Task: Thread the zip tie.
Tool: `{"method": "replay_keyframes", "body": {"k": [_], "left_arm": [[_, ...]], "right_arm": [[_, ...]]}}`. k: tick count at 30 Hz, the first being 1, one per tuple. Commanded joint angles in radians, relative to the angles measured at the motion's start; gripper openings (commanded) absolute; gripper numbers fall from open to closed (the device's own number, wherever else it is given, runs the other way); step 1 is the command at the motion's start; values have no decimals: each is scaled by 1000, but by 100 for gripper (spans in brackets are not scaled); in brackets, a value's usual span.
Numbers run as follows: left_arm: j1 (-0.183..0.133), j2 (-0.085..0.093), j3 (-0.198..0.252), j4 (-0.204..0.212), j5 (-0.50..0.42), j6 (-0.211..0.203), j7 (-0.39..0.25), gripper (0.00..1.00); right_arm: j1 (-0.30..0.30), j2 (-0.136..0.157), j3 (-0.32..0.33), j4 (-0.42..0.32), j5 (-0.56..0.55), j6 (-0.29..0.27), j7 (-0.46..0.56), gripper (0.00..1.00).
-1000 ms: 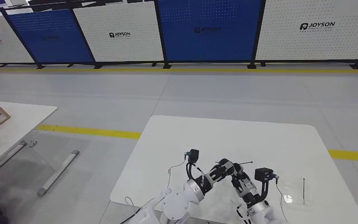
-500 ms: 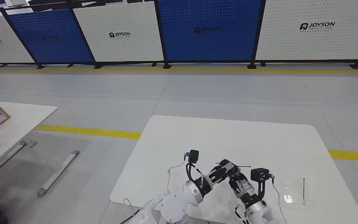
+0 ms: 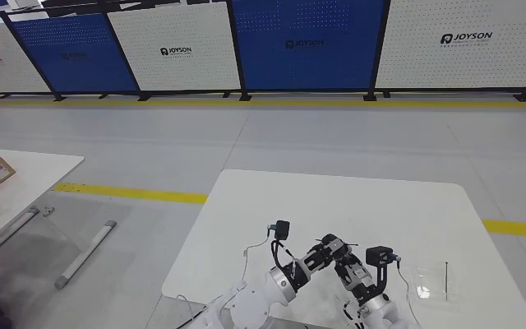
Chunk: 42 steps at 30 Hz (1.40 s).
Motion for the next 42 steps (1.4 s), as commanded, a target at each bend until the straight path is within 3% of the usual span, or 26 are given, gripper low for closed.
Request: {"method": "replay_keyframes", "body": {"k": [1,15,24,25,28,33,38,42], "left_arm": [[5,1,-2,-7,7,-4,0,0],[33,8,1,-44,43,-17,-1,0],[33,8,-2,-45,51,-4,26,0],[31,7,-2,-41,51,0,36,0],[21,4,-6,-24,29,22,60,0],[1,0,-5,-2,6,34,67,0],[-2,-1,-2,1,8,39,68,0],[-2,-1,-1,3,10,41,69,0]], "right_arm": [[1,0,0,2,0,0,1,0],[1,0,1,2,-3,0,-1,0],[0,0,0,1,3,-11,-4,0],[-3,1,2,0,5,-15,-4,25],[-8,2,7,-2,5,-21,-5,41],[-16,4,16,-1,9,-28,-13,42],[-26,6,20,-16,7,-41,-26,35],[-32,7,19,-29,1,-47,-26,36]]}}
